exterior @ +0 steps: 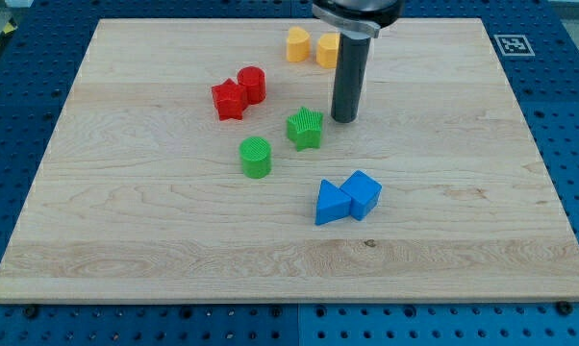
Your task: Push the green star along with green circle towards left
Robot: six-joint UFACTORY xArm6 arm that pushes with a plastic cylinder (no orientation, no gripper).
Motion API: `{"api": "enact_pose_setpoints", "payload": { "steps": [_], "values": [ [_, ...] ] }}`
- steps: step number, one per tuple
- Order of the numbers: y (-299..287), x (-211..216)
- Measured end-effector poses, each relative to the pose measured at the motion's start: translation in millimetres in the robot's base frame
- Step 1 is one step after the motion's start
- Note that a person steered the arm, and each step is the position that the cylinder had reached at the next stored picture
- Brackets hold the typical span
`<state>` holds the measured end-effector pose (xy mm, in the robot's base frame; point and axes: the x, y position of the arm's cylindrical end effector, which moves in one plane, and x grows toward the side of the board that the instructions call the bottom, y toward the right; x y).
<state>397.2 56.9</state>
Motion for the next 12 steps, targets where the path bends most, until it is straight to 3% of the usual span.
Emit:
{"api": "enact_pose_setpoints", "payload": {
  "steps": [4, 5, 6, 7, 11, 12],
  "values": [
    [-50, 27],
    [-43, 15],
    [-6, 25],
    [-4, 50],
    [-128, 76],
    [-117, 74]
  ]
}}
